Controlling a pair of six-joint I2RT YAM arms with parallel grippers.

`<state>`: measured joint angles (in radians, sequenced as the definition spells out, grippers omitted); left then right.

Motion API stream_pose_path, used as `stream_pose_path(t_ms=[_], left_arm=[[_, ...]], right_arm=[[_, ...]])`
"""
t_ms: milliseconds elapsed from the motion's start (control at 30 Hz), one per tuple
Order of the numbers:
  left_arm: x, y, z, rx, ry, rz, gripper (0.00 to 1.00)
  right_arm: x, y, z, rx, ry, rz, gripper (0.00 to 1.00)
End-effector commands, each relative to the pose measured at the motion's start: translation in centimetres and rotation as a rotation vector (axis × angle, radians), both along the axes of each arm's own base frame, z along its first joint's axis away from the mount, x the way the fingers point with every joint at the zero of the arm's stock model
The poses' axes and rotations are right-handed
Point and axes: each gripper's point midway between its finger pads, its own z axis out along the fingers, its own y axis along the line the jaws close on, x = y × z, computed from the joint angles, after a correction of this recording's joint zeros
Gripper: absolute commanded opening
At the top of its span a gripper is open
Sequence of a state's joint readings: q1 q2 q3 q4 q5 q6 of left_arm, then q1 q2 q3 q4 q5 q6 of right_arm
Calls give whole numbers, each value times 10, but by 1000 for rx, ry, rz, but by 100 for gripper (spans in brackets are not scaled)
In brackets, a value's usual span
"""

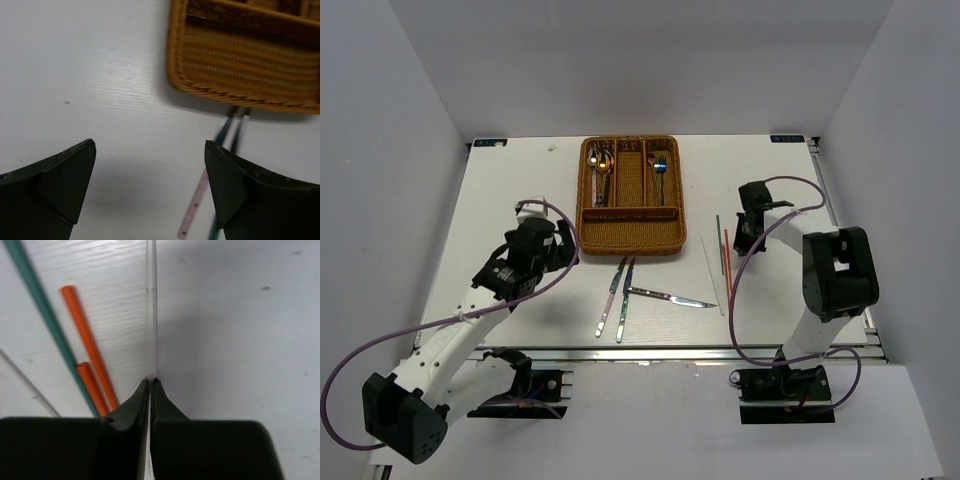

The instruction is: Sort the eating utensils into containers

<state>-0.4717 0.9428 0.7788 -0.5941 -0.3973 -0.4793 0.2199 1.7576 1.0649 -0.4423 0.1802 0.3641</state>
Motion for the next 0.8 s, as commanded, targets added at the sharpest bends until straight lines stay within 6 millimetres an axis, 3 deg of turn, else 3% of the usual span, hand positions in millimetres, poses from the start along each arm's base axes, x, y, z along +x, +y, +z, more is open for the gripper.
stream_pose_path(t_ms=[0,100,133,167,200,233,267,300,333,367,400,433,467,567,700,767], left_arm=[[8,-51,36,-246,-62,-134,98],[19,-84,63,-422,-139,-212,98],[21,-91,69,-451,-150,-232,98],[23,-92,63,-454,-131,-224,98],[24,-119,88,-577,-181,-331,98],[23,-131,95,-630,-190,-374,98],[24,-145,91,-712,-165,-395,98],[23,-159,103,-774,-180,-448,98],[14,-179,122,-854,-234,-567,98],[12,-188,127,-894,-243,-605,98],[11,-198,140,-944,-282,-650,98],[3,-208,140,-962,-272,-695,98],[2,-213,142,-970,-279,-713,98],[-3,-226,143,-983,-285,-772,98],[10,-225,121,-902,-249,-706,97],[13,-221,120,-881,-262,-685,96]], right_arm=[[-17,-39,3,-116,28,-101,0],[1,-49,62,-138,-119,-139,0],[6,-44,76,-119,-155,-125,0],[12,-23,90,-33,-185,-60,0],[14,-6,107,51,-228,-5,0],[14,15,117,147,-259,62,0],[5,70,139,421,-310,232,0],[-5,97,153,578,-335,328,0],[-17,119,169,717,-361,410,0],[-44,147,187,889,-341,533,0],[-58,157,194,967,-328,534,0],[-59,168,209,999,-399,600,0],[-77,185,216,1040,-377,677,0],[-99,208,237,1115,-369,786,0],[-110,220,251,1160,-369,835,0],[-115,226,254,1166,-365,854,0]])
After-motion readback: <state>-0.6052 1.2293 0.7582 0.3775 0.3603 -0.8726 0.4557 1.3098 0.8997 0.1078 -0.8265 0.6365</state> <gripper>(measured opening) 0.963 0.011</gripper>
